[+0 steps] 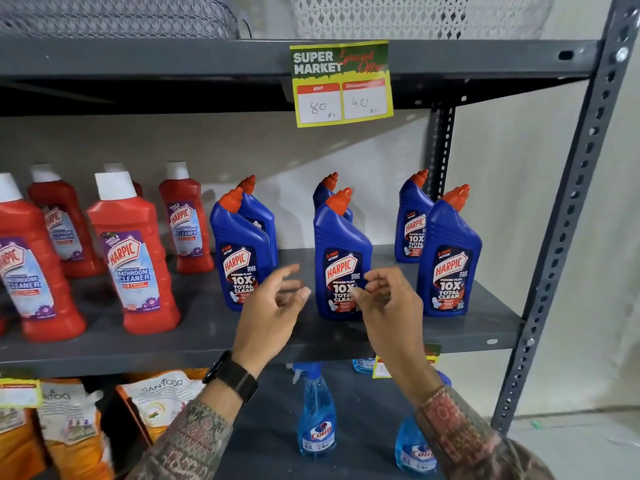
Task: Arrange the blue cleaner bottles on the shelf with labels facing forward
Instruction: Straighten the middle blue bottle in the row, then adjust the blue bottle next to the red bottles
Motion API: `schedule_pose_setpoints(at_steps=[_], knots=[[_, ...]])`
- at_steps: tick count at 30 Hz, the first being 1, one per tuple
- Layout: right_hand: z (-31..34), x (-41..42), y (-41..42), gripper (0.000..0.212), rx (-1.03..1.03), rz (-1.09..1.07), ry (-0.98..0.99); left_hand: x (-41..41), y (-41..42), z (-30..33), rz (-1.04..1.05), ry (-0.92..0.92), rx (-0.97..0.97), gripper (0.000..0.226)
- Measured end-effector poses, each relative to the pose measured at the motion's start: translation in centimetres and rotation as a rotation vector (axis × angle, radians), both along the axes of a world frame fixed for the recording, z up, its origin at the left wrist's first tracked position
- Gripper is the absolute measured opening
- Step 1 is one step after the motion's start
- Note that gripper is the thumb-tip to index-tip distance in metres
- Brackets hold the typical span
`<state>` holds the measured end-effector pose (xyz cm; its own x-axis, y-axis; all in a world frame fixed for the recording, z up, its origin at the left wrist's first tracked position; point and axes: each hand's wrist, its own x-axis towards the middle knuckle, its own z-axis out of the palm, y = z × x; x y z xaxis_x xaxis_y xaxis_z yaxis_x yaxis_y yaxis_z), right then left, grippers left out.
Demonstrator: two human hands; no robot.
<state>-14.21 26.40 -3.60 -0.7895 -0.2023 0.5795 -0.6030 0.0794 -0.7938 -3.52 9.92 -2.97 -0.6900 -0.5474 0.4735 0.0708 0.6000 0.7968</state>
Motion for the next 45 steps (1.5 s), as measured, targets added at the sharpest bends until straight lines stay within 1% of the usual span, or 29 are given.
schedule_pose_setpoints(at_steps=[2,4,6,8,9,11,13,14,16,18,20,24,28,30,34,38,40,42,45], knots=[[0.4,1.7,-1.1,0.023,0.002,0.113,0.036,1.4,-1.1,-0.2,0.087,0.085,0.017,0.035],[0.8,3.2,-3.0,0.024,0.062,0.25,0.062,2.8,-2.8,-0.4,0.193,0.198,0.06,0.028],[1.0,4.3,-5.8,0.035,0.166,0.35,0.067,4.2,-4.8,-0.4,0.291,0.244,0.063,0.027],[1.1,4.9,-8.6,0.053,0.232,0.412,0.038,5.1,-6.2,-0.1,0.338,0.214,0.061,0.03],[1.4,5.0,-9.9,0.062,0.238,0.415,0.013,5.3,-6.7,0.0,0.331,0.175,0.078,0.035],[2.0,5.3,-12.2,0.07,0.229,0.385,-0.025,5.3,-8.1,0.0,0.266,0.066,0.129,0.053],[2.6,5.1,-13.7,0.069,0.238,0.357,-0.055,4.8,-9.3,0.1,0.173,-0.035,0.162,0.066],[2.7,4.9,-14.1,0.068,0.248,0.351,-0.07,4.4,-9.8,0.2,0.134,-0.071,0.17,0.068],[2.6,4.7,-14.8,0.065,0.276,0.337,-0.091,4.1,-10.7,0.6,0.067,-0.114,0.179,0.065],[2.4,4.7,-15.2,0.063,0.278,0.328,-0.103,4.1,-11.5,0.6,0.025,-0.135,0.126,0.055],[2.3,4.7,-15.2,0.061,0.272,0.312,-0.098,4.1,-11.8,0.4,0.022,-0.141,0.073,0.051],[1.8,5.6,-14.8,0.056,0.268,0.291,-0.085,4.9,-12.1,-0.1,0.008,-0.118,0.033,0.049],[1.2,6.5,-13.9,0.057,0.239,0.309,-0.09,6.2,-11.8,-0.3,-0.03,-0.096,0.01,0.048],[1.1,6.8,-13.5,0.055,0.244,0.31,-0.076,6.6,-11.4,-0.4,-0.015,-0.097,0.002,0.047],[1.0,7.0,-13.1,0.055,0.243,0.336,-0.082,7.0,-10.9,-0.6,-0.004,-0.103,0.01,0.046],[1.2,6.9,-12.6,0.059,0.196,0.347,-0.12,7.4,-10.8,0.4,-0.045,-0.069,0.075,0.056],[1.1,6.8,-12.5,0.06,0.168,0.316,-0.125,7.2,-10.9,0.5,-0.068,-0.06,0.104,0.051],[1.0,6.8,-12.4,0.057,0.173,0.293,-0.129,7.1,-10.6,0.4,-0.082,-0.072,0.129,0.046],[0.9,6.8,-12.5,0.054,0.182,0.279,-0.126,6.9,-10.2,0.3,-0.073,-0.063,0.138,0.051]])
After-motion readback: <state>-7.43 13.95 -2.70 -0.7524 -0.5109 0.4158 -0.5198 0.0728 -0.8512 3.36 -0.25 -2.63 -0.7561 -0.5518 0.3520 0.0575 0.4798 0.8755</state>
